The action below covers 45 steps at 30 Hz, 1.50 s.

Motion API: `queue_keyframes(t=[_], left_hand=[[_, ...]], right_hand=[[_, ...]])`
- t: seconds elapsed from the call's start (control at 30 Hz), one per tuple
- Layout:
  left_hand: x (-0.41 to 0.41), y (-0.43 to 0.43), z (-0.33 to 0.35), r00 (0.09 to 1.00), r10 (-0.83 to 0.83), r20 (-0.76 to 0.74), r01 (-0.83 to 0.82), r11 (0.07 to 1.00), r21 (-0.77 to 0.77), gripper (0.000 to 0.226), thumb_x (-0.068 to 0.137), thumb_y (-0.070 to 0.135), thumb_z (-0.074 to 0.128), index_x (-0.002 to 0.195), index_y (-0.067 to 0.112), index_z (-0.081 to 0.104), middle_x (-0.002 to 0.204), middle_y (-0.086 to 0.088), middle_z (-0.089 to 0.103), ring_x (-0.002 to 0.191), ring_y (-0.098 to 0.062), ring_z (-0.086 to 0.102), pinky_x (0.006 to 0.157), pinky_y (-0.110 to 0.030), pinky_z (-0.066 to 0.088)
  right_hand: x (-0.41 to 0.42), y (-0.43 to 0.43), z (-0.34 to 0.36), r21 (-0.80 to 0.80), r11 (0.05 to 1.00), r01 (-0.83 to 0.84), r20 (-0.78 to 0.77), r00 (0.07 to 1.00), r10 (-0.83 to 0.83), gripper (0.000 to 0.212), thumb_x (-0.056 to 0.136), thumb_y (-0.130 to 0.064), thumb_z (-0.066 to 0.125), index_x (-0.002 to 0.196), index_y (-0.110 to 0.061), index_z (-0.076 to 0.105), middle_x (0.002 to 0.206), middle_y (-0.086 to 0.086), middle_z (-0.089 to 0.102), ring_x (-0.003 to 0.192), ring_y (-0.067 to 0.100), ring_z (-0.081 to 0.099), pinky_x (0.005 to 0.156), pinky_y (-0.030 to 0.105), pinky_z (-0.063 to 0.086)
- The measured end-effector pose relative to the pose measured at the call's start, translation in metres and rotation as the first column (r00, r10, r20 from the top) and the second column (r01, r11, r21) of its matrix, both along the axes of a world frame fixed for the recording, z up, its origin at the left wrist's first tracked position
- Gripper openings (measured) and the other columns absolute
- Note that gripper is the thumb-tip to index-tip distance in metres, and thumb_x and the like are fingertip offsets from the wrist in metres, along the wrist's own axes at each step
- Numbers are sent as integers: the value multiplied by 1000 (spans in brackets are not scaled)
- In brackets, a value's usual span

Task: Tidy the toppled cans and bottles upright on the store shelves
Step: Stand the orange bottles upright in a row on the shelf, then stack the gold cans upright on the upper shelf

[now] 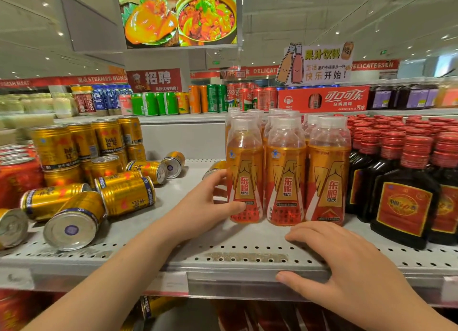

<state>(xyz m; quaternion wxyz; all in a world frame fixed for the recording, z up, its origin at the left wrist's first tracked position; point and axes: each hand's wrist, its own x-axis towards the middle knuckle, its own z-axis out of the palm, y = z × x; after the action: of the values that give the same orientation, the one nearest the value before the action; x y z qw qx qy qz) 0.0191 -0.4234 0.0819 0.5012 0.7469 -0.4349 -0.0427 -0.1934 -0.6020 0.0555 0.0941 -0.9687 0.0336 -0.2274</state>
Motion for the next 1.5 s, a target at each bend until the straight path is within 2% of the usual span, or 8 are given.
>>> queue_keyframes(t=[0.27,0.53,0.63,0.77,0.9,1.03,1.3,1.5], left_hand=[[6,-11,-12,985,132,108,-131,991,-12,55,84,39,81,131,35,51,122,22,63,106,4,63,88,-18,53],[8,-7,-15,983,141,117,-145,989,24,52,87,44,76,132,39,51,118,17,64,91,4,69,84,-27,58],[10,-7,-14,982,150,113,-154,988,26,50,87,44,76,130,35,51,117,15,64,89,3,69,83,-28,58],[7,-10,-15,993,89,77,-93,995,48,55,85,46,78,132,35,52,112,22,65,88,10,66,70,-10,53],[6,-9,-15,992,86,95,-94,992,82,49,88,45,75,131,36,55,106,25,68,88,6,69,85,-28,57],[5,-5,-15,996,52,78,-59,994,88,47,87,46,76,129,40,56,105,34,66,89,4,70,82,-27,57],[0,-5,-12,992,85,91,-95,989,117,62,85,50,75,140,34,51,113,24,67,94,6,68,90,-29,57],[-8,44,-16,920,125,371,-257,909,330,58,87,65,60,138,37,53,124,21,59,102,5,56,91,-21,48]], right_hand=[[-3,6,2,35,999,13,10,1000,-13,56,77,-90,42,112,-50,59,113,-37,54,102,-14,49,73,5,34],[0,1,-2,-6,1000,11,17,1000,-11,68,79,-92,31,134,-55,43,134,-43,37,122,-19,35,87,9,31],[5,-2,0,62,998,-9,58,998,5,54,90,-81,27,131,-54,47,127,-45,41,122,-20,37,87,9,35],[18,-5,1,75,997,0,59,998,-4,37,98,-52,38,132,-47,53,119,-41,49,117,-21,39,87,0,35],[28,-6,-5,95,993,67,89,993,-76,33,101,-38,40,128,-41,59,117,-34,53,115,-20,41,84,-3,32],[31,-5,-11,92,988,120,111,985,-130,34,101,-39,39,129,-40,58,118,-33,52,112,-13,46,81,1,33],[26,0,-9,38,991,131,100,986,-135,42,100,-46,29,122,-42,63,113,-33,54,110,-13,47,83,9,39],[24,3,-11,39,987,155,146,976,-159,39,100,-46,31,114,-43,67,109,-37,55,108,-12,50,84,16,45]])
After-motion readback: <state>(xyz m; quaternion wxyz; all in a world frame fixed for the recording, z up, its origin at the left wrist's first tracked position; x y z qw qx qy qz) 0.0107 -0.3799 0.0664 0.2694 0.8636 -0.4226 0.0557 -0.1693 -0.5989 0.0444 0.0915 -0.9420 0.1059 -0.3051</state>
